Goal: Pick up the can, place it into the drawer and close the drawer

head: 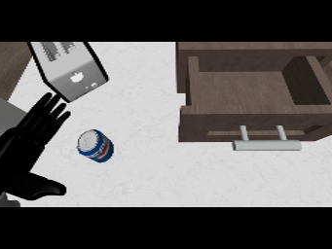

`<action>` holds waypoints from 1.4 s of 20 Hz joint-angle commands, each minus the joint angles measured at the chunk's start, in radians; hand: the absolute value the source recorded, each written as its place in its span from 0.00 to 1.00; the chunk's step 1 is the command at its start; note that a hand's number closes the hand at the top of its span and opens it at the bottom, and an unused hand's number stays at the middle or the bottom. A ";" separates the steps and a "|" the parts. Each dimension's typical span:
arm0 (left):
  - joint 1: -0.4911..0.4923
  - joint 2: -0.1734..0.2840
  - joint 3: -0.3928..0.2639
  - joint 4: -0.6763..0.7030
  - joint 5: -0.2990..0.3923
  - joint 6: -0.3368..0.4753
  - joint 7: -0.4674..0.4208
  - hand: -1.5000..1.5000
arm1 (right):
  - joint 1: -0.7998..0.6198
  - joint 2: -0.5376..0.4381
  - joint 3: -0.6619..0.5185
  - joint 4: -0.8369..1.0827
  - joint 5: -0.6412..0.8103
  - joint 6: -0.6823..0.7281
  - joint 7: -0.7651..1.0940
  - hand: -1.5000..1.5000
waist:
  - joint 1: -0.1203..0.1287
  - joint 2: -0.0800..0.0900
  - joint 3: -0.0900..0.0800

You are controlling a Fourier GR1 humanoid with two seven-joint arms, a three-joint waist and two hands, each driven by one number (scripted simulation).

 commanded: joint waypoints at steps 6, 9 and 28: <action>-0.029 -0.060 -0.051 0.159 -0.159 0.026 -0.124 0.00 | 0.018 0.015 -0.080 -0.041 -0.064 0.064 0.035 0.00 | 0.000 -0.001 0.000; 0.011 -0.052 -0.017 0.273 -0.197 -0.022 -0.263 0.00 | 0.022 0.007 -0.112 -0.011 -0.085 0.089 0.034 0.00 | 0.000 0.000 0.000; -0.144 0.036 0.069 0.797 -0.280 -0.085 -0.592 0.00 | 0.005 0.066 -0.168 -0.125 -0.129 0.118 0.144 0.00 | -0.002 0.000 0.000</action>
